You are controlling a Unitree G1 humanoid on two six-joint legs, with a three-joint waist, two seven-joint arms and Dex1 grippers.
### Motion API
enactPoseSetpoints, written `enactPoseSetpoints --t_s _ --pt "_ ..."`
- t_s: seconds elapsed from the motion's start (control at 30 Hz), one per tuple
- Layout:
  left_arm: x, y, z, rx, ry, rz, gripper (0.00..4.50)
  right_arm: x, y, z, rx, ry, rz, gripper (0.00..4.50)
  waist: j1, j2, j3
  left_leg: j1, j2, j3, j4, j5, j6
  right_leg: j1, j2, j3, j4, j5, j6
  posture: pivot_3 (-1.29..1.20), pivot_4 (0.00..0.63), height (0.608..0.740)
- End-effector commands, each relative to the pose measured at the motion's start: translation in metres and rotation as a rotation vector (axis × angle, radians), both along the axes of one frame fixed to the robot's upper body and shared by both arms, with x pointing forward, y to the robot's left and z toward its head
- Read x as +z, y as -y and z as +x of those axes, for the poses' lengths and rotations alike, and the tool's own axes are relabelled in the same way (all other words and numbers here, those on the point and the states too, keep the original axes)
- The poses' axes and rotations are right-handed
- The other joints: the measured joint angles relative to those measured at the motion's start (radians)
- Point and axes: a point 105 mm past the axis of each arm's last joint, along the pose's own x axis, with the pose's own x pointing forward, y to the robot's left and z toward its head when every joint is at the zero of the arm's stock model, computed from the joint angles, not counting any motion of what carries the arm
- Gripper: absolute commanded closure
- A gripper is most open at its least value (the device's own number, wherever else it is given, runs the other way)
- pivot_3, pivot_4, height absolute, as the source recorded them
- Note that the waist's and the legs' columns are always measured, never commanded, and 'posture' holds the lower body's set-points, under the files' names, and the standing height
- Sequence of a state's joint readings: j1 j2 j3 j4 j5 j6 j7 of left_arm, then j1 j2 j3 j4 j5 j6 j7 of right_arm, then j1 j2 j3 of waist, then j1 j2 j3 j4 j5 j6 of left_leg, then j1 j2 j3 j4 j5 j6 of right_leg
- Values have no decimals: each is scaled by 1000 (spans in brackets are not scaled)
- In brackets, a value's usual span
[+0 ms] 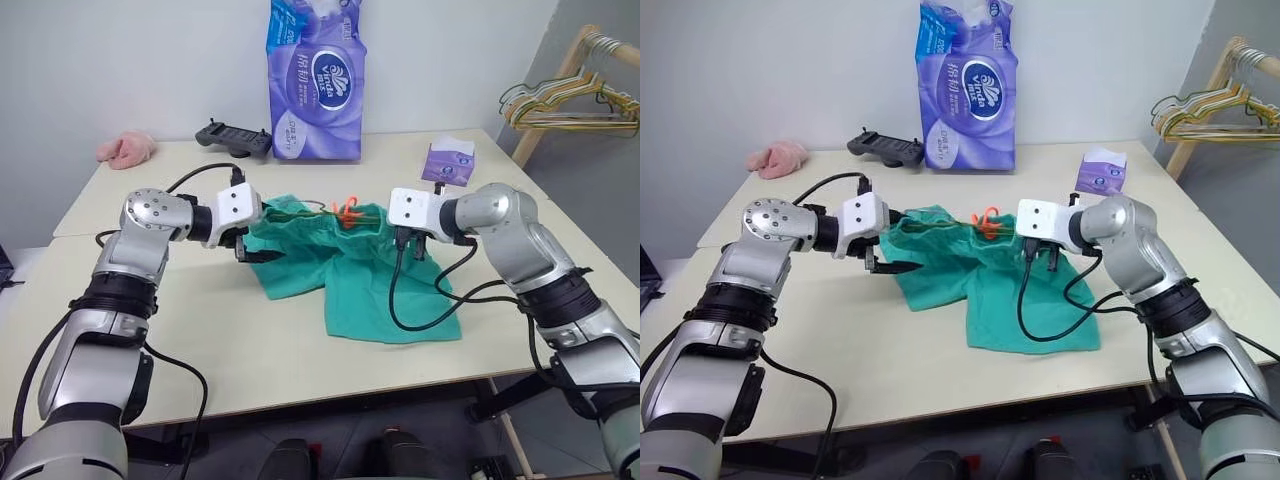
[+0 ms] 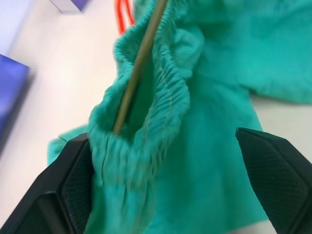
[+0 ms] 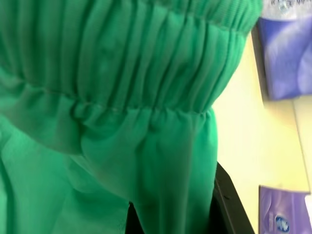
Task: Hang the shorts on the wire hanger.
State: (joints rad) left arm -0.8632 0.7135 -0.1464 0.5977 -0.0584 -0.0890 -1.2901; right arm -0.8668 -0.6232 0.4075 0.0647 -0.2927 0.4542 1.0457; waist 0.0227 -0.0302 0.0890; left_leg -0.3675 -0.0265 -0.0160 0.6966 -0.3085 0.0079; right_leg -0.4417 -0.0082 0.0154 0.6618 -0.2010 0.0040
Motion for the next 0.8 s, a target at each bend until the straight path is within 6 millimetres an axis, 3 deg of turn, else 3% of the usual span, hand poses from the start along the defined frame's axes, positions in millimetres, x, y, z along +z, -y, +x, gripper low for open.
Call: enactPoseSetpoints --t_s 0.03,0.17,0.27,0.4,0.6,0.8 --pt "45 -8 -3 8 28 -139 9 8 30 -8 -73 14 18 4500 2 -1 0 0 0 0 0 0 0 0 0 0 0 0 0 45 0 740" --pt "56 -21 -4 51 25 -203 9 2 61 -20 -210 -52 100 4500 0 -1 -1 -1 -1 1 0 0 0 0 0 0 -1 0 0 34 0 740" --pt "57 -11 -5 34 22 -271 9 3 79 -23 -339 -75 211 4500 0 0 -2 1 -1 1 0 0 0 1 0 0 0 0 0 16 0 740" --pt "52 16 -9 -14 17 -352 9 6 92 -25 -471 -72 340 4500 0 -1 -7 0 -1 0 0 0 0 1 0 1 -1 0 0 -9 0 740" --pt "38 89 -29 -164 -66 -493 9 10 123 -29 -751 -35 611 4500 -1 -1 -15 0 -1 0 1 0 0 1 -2 1 -1 0 0 -74 0 740" --pt "36 126 -36 -257 -96 -532 9 13 142 -40 -919 9 763 4500 -28 8 -23 0 -1 0 -1 0 0 1 -2 2 -2 0 0 -153 0 740"
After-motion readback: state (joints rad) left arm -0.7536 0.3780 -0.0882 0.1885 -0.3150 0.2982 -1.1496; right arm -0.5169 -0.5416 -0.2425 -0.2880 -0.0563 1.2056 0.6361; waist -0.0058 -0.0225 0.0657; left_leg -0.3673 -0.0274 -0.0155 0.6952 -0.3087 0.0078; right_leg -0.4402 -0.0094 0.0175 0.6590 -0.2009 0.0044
